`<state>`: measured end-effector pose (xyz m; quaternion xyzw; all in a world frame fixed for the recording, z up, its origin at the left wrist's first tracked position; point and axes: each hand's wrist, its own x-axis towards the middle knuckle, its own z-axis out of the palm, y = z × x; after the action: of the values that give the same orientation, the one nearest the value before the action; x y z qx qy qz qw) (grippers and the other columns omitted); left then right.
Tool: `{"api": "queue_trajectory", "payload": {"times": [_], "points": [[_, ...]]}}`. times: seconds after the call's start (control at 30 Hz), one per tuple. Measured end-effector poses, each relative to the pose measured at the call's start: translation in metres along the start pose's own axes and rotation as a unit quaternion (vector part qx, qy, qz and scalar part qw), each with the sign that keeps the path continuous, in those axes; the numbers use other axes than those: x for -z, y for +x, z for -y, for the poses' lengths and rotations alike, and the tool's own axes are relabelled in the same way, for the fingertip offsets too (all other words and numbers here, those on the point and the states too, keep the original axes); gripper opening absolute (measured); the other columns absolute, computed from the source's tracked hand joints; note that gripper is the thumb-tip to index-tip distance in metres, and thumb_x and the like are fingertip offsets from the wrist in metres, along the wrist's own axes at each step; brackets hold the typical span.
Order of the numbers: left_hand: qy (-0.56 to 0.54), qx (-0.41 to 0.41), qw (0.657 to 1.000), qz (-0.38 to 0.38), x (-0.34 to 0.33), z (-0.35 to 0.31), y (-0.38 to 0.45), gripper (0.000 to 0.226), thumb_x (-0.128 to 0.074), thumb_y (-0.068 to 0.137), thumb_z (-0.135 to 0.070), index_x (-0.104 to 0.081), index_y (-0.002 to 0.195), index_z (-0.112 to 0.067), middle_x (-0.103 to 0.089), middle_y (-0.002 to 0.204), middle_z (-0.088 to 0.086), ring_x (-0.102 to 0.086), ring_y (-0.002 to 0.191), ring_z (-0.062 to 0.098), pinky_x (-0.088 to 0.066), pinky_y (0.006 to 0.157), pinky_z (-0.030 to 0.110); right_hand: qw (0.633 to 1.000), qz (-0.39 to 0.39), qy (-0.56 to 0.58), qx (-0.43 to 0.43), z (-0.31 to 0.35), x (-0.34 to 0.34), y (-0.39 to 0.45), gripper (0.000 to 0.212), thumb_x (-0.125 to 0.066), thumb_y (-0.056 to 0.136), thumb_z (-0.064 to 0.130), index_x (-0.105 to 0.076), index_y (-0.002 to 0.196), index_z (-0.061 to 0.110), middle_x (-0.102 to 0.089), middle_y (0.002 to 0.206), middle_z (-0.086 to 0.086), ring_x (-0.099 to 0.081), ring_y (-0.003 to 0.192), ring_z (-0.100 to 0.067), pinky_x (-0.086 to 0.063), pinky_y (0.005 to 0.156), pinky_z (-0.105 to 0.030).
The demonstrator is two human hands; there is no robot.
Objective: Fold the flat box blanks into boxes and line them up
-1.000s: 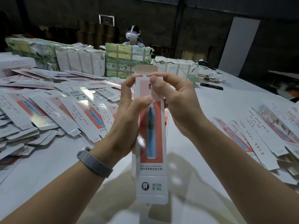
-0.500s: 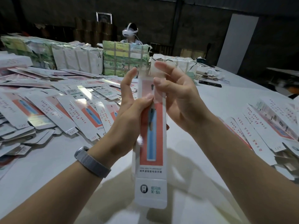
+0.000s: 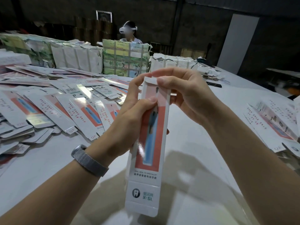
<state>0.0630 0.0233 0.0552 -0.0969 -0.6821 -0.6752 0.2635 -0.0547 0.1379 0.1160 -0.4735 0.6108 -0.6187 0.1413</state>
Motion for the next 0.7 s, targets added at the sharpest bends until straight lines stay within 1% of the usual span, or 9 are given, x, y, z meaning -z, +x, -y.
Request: {"api": "queue_trajectory", "payload": {"times": [0.1,0.2,0.27,0.3,0.37,0.47,0.57,0.63,0.7], "points": [[0.011,0.012,1.000,0.007,0.000,0.000,0.000,0.053,-0.047,0.097,-0.033,-0.028,0.143,-0.050,-0.071,0.098,0.003,-0.074,0.075,0.028,-0.059,0.061,0.030,0.999,-0.034,-0.032,0.022,0.002,0.001,0.000,0.008,-0.069,0.080,0.018,-0.074,0.074,0.015,-0.068,0.070,-0.001,-0.061,0.068,-0.019,-0.047,0.067,-0.040],[0.023,0.008,1.000,0.019,-0.002,-0.001,-0.001,0.060,-0.048,0.096,-0.034,-0.022,0.147,-0.055,-0.066,0.113,0.006,-0.075,0.080,0.027,-0.059,0.061,0.029,0.995,-0.055,-0.064,0.047,0.002,0.001,0.000,0.014,-0.065,0.086,0.015,-0.069,0.073,0.015,-0.067,0.067,0.003,-0.065,0.067,-0.016,-0.051,0.061,-0.037],[0.025,0.006,0.999,0.022,-0.002,-0.001,-0.002,0.062,-0.049,0.096,-0.034,-0.022,0.147,-0.057,-0.062,0.120,0.006,-0.074,0.083,0.029,-0.060,0.063,0.031,0.996,-0.041,-0.068,0.041,0.004,0.005,0.000,0.012,-0.064,0.085,0.017,-0.068,0.073,0.014,-0.067,0.068,0.003,-0.065,0.068,-0.017,-0.052,0.061,-0.036],[0.024,0.005,0.999,0.021,-0.002,0.000,-0.002,0.061,-0.049,0.096,-0.034,-0.023,0.146,-0.058,-0.062,0.120,0.003,-0.074,0.084,0.029,-0.060,0.064,0.032,0.997,-0.025,-0.068,0.033,0.005,0.007,-0.001,0.012,-0.065,0.084,0.019,-0.067,0.074,0.014,-0.068,0.069,0.001,-0.066,0.070,-0.017,-0.052,0.062,-0.036],[0.018,0.001,1.000,0.022,-0.002,0.001,-0.002,0.058,-0.049,0.096,-0.033,-0.026,0.144,-0.056,-0.066,0.113,-0.002,-0.074,0.083,0.029,-0.060,0.065,0.033,0.998,0.002,-0.067,0.019,0.007,0.012,-0.001,0.013,-0.064,0.084,0.021,-0.068,0.074,0.014,-0.069,0.073,-0.001,-0.066,0.074,-0.019,-0.052,0.066,-0.038],[0.011,-0.002,1.000,0.023,-0.002,0.002,-0.001,0.051,-0.048,0.096,-0.032,-0.030,0.139,-0.053,-0.069,0.103,-0.007,-0.073,0.079,0.029,-0.059,0.064,0.033,0.997,0.018,-0.075,0.016,0.009,0.016,-0.002,0.015,-0.062,0.084,0.023,-0.068,0.074,0.013,-0.070,0.078,-0.005,-0.066,0.077,-0.021,-0.051,0.067,-0.040],[0.008,-0.004,1.000,0.023,-0.001,0.003,-0.001,0.043,-0.047,0.097,-0.031,-0.035,0.132,-0.054,-0.070,0.099,-0.005,-0.072,0.076,0.029,-0.059,0.063,0.032,0.994,0.028,-0.099,0.028,0.011,0.017,-0.003,0.014,-0.061,0.085,0.021,-0.068,0.076,0.012,-0.071,0.077,-0.003,-0.066,0.078,-0.020,-0.052,0.064,-0.038],[0.001,-0.004,1.000,0.025,-0.002,0.004,-0.002,0.037,-0.047,0.097,-0.031,-0.039,0.125,-0.054,-0.068,0.096,0.001,-0.072,0.073,0.029,-0.058,0.062,0.032,0.993,0.043,-0.104,0.032,0.014,0.020,-0.004,0.014,-0.060,0.086,0.019,-0.070,0.079,0.012,-0.071,0.079,-0.003,-0.067,0.080,-0.021,-0.053,0.063,-0.038],[-0.007,0.000,1.000,0.026,-0.003,0.004,-0.002,0.033,-0.047,0.097,-0.031,-0.042,0.120,-0.054,-0.068,0.093,0.001,-0.071,0.070,0.029,-0.058,0.061,0.032,0.990,0.055,-0.126,0.039,0.015,0.024,-0.005,0.015,-0.060,0.087,0.020,-0.071,0.081,0.012,-0.071,0.085,-0.008,-0.068,0.082,-0.022,-0.055,0.064,-0.039]]}}
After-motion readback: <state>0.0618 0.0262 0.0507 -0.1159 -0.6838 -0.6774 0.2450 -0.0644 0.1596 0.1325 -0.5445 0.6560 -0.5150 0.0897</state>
